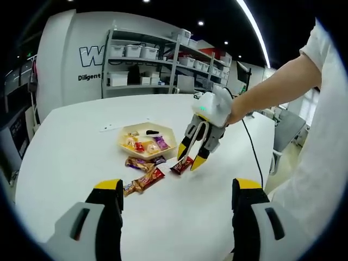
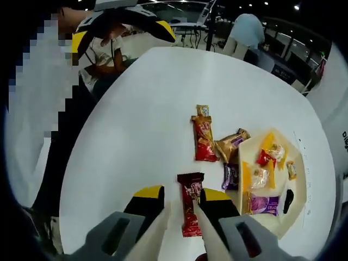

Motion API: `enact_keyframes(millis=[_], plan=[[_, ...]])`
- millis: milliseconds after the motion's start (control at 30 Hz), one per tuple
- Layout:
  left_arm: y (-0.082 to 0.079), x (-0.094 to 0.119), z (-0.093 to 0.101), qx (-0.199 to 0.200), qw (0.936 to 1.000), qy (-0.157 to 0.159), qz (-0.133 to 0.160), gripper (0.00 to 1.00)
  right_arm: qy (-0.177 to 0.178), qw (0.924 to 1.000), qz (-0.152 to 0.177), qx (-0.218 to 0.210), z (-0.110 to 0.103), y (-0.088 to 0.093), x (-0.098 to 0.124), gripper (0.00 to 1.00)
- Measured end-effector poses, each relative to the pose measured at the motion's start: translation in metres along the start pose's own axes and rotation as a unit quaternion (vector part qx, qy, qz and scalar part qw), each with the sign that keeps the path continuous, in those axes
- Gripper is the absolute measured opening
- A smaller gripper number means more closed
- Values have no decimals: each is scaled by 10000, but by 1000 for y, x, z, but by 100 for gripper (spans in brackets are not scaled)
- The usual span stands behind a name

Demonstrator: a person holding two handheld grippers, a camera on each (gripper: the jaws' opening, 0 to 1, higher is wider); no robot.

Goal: Place the target food into the container with the food tongs after gripping and lifting it, then release it inside without dropping or visibly crushing the food.

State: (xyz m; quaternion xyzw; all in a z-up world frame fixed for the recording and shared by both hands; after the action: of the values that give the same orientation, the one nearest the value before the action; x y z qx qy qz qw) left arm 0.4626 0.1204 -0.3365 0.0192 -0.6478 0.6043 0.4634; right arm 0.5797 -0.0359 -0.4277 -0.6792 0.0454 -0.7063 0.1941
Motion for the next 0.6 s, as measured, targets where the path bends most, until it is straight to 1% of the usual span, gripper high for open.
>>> enact_keyframes(millis=[100, 200, 467, 600], plan=[[1, 0, 0, 4, 10000, -2, -6, 79, 116, 9998, 168, 54, 7, -5, 7, 21], [2, 1, 0, 8, 10000, -8, -13, 79, 143, 9998, 104, 133, 13, -3, 4, 21], [7, 4, -4, 68, 10000, -58, -24, 79, 8, 9994, 0, 340, 12, -3, -2, 22], [5, 3, -2, 70, 10000, -55, -28, 79, -10, 9994, -36, 347, 12, -1, -4, 22]])
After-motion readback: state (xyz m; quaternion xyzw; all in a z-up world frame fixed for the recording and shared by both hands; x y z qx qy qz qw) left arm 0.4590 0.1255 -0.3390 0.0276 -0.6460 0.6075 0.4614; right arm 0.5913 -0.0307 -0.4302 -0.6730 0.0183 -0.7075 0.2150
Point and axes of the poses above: the point that each gripper's makers call its tool centre point, and the gripper's own axes: x roughly backward along the fingers, z roughly to its right, y roughly out of its underside, the point moved 5 cm from there along x, roughly backward along the fingers, and after that the axes turned 12 degrees about -z, right-handed, at the moved point
